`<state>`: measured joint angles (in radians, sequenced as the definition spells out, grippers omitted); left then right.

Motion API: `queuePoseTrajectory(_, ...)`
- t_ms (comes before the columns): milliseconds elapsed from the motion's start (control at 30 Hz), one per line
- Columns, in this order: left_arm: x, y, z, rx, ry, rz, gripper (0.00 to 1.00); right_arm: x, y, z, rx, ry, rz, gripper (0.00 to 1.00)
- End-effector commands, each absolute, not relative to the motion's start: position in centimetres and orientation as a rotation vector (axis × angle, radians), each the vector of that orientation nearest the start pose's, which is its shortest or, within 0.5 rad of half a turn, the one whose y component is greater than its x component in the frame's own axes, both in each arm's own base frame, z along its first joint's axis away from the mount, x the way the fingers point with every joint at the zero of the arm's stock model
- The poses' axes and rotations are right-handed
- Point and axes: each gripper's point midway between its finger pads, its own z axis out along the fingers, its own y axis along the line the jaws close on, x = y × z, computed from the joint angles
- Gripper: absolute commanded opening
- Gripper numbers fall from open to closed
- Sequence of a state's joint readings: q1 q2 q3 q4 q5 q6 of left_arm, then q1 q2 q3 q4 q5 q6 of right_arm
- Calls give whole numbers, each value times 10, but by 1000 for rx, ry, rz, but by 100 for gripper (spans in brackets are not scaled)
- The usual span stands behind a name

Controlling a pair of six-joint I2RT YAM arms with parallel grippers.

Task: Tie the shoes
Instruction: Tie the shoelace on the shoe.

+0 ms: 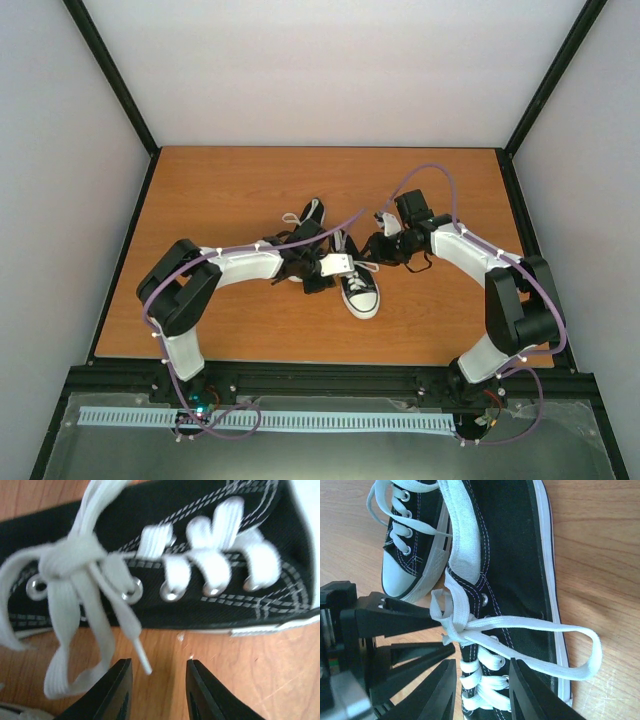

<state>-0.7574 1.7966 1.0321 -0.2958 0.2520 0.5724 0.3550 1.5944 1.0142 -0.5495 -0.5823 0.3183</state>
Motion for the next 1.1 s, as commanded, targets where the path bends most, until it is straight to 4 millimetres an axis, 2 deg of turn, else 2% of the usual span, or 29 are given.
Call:
queuePoseTrajectory(0, 267, -342, 53, 1703, 1926, -528, 34, 301, 215, 99, -257, 2742, 979, 31)
queuePoseTrajectory(167, 277, -346, 55, 1674, 1914, -495, 34, 300, 214, 97, -256, 2747, 977, 31)
queuePoseTrajectory(233, 277, -347, 55, 1669, 1913, -505, 31, 300, 214, 96, -254, 2748, 977, 31)
queuePoseTrajectory(300, 277, -349, 56, 1655, 1919, -516, 23, 300, 214, 96, -252, 2748, 978, 31)
queuePoseTrajectory(400, 279, -349, 58, 1631, 1933, -512, 4, 300, 214, 96, -252, 2748, 978, 31)
queuePoseTrajectory(433, 280, -348, 58, 1626, 1940, -504, 1, 300, 214, 95, -252, 2750, 977, 31)
queuePoseTrajectory(567, 274, -338, 55, 1654, 1984, -485, 1, 299, 213, 94, -254, 2755, 972, 31)
queuePoseTrajectory(833, 241, -308, 41, 1794, 2047, -476, 1, 298, 213, 89, -258, 2767, 978, 31)
queuePoseTrajectory(1000, 238, -306, 41, 1831, 2035, -478, 1, 306, 210, 99, -237, 2736, 1001, 38)
queuePoseTrajectory(1067, 231, -298, 36, 1868, 2062, -467, 1, 309, 206, 101, -225, 2725, 1002, 41)
